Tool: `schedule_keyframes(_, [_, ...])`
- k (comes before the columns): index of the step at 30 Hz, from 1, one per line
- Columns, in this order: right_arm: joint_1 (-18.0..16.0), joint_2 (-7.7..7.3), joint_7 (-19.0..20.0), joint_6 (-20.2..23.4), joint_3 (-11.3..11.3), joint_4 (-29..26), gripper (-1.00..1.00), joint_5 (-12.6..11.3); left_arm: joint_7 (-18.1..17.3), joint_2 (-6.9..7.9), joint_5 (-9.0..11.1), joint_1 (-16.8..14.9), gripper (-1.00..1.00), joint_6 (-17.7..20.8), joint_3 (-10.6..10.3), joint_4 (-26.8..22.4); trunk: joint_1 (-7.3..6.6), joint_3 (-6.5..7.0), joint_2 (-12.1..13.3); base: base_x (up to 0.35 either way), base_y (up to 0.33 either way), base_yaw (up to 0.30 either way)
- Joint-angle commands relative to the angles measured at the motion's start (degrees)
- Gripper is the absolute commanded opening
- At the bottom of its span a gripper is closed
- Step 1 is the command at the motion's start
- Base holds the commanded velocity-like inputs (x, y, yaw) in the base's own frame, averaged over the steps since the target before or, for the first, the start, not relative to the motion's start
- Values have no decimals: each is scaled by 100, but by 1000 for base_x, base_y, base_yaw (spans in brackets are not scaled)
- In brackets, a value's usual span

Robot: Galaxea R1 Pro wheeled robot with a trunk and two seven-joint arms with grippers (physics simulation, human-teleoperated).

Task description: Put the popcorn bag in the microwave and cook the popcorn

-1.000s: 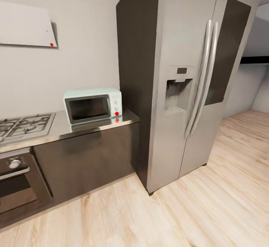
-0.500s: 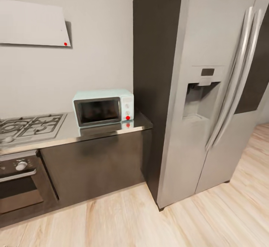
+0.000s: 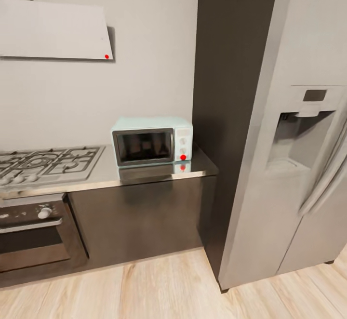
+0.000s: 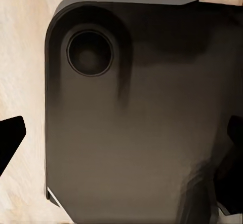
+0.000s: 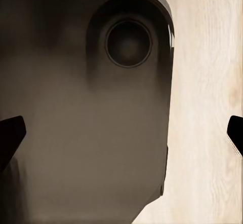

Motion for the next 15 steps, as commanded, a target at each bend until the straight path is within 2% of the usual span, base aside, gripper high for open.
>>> schedule_keyframes(1, [-1,-1,1,-21,1,3,100,0,2,-1,136,-2,100,-13,0,1,0,-5,-2,9,0,269])
schedule_keyframes(4, [-1,3,1,-21,1,3,100,0,0,0,384,-2,100,-18,-10,1,0,-5,-2,3,0,269])
schedule_keyframes(5, [-1,2,-5,-21,1,3,100,0,-3,0,405,-2,100,-20,-11,1,0,-5,-2,1,0,269])
schedule_keyframes(15, [-1,6,-16,-21,1,3,100,0,-10,0,425,-2,100,-48,-15,-8,0,-5,-2,0,0,269])
